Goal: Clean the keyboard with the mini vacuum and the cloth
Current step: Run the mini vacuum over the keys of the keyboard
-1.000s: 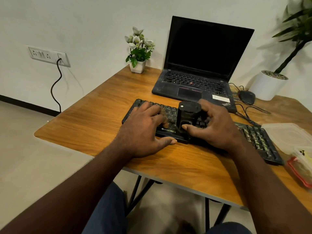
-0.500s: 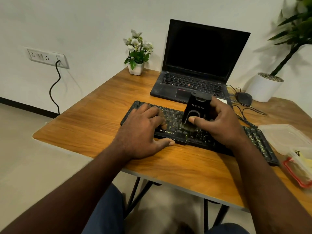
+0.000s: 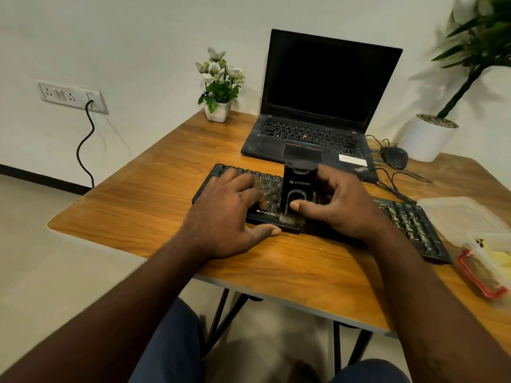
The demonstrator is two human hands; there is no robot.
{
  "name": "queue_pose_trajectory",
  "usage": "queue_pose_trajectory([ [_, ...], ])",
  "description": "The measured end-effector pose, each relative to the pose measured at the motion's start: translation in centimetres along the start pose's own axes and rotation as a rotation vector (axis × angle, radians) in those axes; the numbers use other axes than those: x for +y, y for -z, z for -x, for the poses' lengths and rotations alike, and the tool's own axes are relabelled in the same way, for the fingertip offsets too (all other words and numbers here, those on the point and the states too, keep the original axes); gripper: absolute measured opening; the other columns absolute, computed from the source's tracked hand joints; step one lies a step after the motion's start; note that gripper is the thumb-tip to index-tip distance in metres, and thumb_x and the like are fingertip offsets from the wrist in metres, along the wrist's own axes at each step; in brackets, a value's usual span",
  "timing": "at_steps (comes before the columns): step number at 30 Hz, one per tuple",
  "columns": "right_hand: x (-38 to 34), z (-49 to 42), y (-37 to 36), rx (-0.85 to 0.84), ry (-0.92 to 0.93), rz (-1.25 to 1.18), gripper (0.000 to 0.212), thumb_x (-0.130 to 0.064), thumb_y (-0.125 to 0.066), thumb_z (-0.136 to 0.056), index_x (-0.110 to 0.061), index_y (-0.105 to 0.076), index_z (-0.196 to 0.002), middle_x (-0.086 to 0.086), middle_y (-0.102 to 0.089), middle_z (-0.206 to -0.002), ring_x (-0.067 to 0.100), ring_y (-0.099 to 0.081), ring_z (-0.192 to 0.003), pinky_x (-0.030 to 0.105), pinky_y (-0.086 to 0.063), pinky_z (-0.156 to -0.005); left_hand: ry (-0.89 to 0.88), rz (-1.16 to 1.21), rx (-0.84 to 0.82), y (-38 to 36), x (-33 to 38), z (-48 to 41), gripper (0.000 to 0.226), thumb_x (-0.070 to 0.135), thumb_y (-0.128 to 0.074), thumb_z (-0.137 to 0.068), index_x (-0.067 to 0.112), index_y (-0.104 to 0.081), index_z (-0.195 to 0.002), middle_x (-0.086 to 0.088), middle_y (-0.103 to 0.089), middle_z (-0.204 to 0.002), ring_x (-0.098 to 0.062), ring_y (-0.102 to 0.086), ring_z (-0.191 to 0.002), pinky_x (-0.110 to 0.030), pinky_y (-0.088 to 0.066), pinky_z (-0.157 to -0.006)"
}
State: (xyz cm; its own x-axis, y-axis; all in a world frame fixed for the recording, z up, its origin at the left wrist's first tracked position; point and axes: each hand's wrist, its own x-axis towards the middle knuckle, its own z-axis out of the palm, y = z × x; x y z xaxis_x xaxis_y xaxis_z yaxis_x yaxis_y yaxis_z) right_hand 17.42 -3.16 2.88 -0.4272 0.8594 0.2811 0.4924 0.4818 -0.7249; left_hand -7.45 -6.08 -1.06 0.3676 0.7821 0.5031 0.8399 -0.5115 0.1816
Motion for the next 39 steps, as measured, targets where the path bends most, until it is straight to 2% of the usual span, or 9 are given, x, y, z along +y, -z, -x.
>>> queue_pose_trajectory([
  [3,0.9,-0.7,1.1,0.306,-0.074,0.23,0.048,-0.031,-0.083,-0.083,-0.025,-0.062,-0.125,-0.012,-0.069,-0.109,0.003,-0.066,-0.097,0.022,-0.057,-0.074,-0.005,0.018,0.019,0.0,0.0,0.1,0.056,0.079,-0.056,-0.082,0.031,-0.068,-0.107,0.013,-0.057,-0.117,-0.012,-0.045,-0.112,-0.042,-0.046,-0.091],
  [6,1.8,-0.5,1.9,0.407,-0.122,0.178,0.042,-0.035,-0.083,-0.083,-0.027,-0.064,-0.119,-0.006,-0.071,-0.101,0.014,-0.07,-0.09,0.039,-0.064,-0.071,0.006,-0.005,0.014,0.1,0.2,0.0,0.057,0.081,-0.054,-0.083,0.031,-0.067,-0.107,0.013,-0.057,-0.117,-0.011,-0.045,-0.112,-0.041,-0.046,-0.092],
  [13,1.6,-0.3,2.1,0.217,-0.137,-0.124,0.041,-0.024,-0.084,-0.084,-0.033,-0.064,-0.119,-0.001,-0.074,-0.109,0.022,-0.072,-0.099,0.048,-0.063,-0.087,-0.041,-0.072,-0.035,-0.3,1.3,-0.6,0.069,0.084,-0.042,-0.087,0.031,-0.057,-0.128,0.009,-0.055,-0.125,-0.013,-0.042,-0.116,-0.04,-0.041,-0.096],
  [15,1.5,-0.1,2.0,0.161,-0.11,-0.086,0.042,-0.023,-0.085,-0.083,-0.038,-0.064,-0.116,-0.004,-0.074,-0.107,0.018,-0.072,-0.099,0.042,-0.063,-0.085,-0.038,-0.082,-0.043,-0.6,1.6,-0.9,0.072,0.085,-0.041,-0.088,0.03,-0.056,-0.131,0.008,-0.054,-0.125,-0.014,-0.042,-0.116,-0.041,-0.04,-0.097],
  [19,1.8,-0.4,1.6,0.293,-0.028,0.147,0.038,-0.026,-0.085,-0.082,-0.024,-0.066,-0.114,-0.011,-0.071,-0.103,0.003,-0.067,-0.094,0.026,-0.059,-0.078,-0.036,-0.116,-0.074,-1.0,2.2,-1.4,0.073,0.086,-0.038,-0.088,0.031,-0.057,-0.132,0.007,-0.053,-0.128,-0.015,-0.042,-0.119,-0.042,-0.04,-0.099],
  [22,1.5,-0.3,1.7,0.209,0.03,0.082,0.037,-0.02,-0.085,-0.082,-0.021,-0.067,-0.114,-0.012,-0.07,-0.104,0.001,-0.065,-0.098,0.013,-0.051,-0.077,-0.035,-0.114,-0.077,-1.2,2.3,-1.5,0.069,0.084,-0.04,-0.088,0.032,-0.059,-0.129,0.007,-0.053,-0.127,-0.015,-0.041,-0.119,-0.042,-0.04,-0.098],
  [26,1.0,-0.2,1.2,0.049,0.077,0.049,0.038,-0.021,-0.086,-0.08,-0.024,-0.067,-0.113,-0.014,-0.071,-0.104,0.006,-0.067,-0.101,0.018,-0.055,-0.082,-0.024,-0.109,-0.08,-1.2,2.1,-1.5,0.07,0.084,-0.04,-0.087,0.032,-0.06,-0.129,0.007,-0.054,-0.126,-0.015,-0.042,-0.118,-0.04,-0.04,-0.098],
  [33,1.6,1.4,4.1,0.101,-0.029,-0.008,0.046,-0.013,-0.088,-0.077,-0.033,-0.066,-0.112,-0.01,-0.073,-0.101,0.0,-0.069,-0.096,0.011,-0.054,-0.074,0.046,-0.076,-0.055,-0.9,2.3,-1.3,0.072,0.092,-0.036,-0.082,0.037,-0.06,-0.121,0.012,-0.054,-0.12,-0.012,-0.042,-0.114,-0.043,-0.04,-0.1],
  [39,-0.1,-0.4,0.6,0.094,0.112,0.114,0.037,-0.027,-0.088,-0.076,-0.029,-0.065,-0.105,-0.013,-0.07,-0.098,0.003,-0.068,-0.094,0.017,-0.055,-0.074,0.065,-0.046,-0.019,-1.0,2.1,-1.4,0.079,0.095,-0.044,-0.076,0.031,-0.052,-0.122,0.013,-0.055,-0.118,-0.009,-0.042,-0.109,-0.041,-0.041,-0.099],
])
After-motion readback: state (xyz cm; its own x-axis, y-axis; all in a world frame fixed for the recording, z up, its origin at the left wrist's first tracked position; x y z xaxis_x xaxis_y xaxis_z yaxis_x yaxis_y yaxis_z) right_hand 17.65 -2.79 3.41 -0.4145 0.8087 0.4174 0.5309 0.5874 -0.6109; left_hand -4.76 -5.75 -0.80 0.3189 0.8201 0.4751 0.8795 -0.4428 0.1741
